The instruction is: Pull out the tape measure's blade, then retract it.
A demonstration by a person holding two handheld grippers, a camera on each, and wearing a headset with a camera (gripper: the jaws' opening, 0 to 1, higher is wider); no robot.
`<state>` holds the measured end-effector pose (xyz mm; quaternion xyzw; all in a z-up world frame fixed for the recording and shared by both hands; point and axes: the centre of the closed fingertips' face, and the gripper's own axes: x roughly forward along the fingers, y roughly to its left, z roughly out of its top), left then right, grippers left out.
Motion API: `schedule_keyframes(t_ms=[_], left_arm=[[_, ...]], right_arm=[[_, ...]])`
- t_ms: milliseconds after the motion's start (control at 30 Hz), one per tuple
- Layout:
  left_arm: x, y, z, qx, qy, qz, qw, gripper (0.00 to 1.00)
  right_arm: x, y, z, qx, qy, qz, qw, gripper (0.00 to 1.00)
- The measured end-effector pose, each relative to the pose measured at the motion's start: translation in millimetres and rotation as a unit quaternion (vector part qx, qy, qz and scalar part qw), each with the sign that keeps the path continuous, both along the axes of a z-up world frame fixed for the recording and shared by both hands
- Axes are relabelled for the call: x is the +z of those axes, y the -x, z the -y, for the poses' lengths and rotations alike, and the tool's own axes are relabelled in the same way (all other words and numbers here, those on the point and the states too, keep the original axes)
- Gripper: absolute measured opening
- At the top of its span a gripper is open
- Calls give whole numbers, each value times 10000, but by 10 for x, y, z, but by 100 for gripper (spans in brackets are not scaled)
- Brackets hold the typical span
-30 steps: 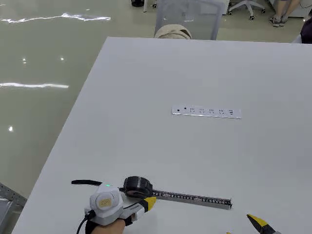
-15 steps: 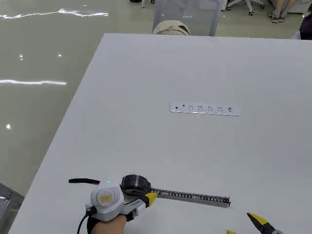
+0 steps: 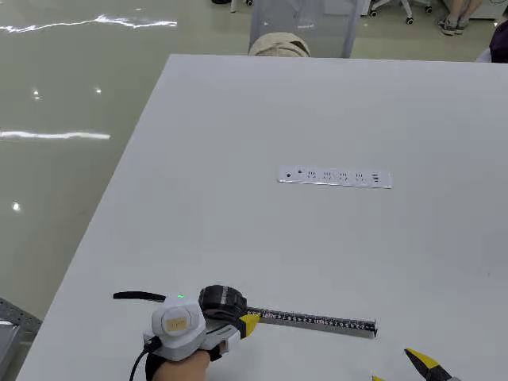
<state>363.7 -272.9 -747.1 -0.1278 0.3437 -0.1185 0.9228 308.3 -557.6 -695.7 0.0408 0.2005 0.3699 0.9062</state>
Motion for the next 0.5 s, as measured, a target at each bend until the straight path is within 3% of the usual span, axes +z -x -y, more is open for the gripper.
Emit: schedule_keyframes(t_ms=[200,500], left_arm=[[1,-11,-1,154,41,-36,9999,79],[-21,-22,-7,367,-96,-164,9991,78]], right_arm=[[-16,-11,11,-35,-21,-13,10000,49],[-59,-1,-32,49,-33,-73,10000,48]])
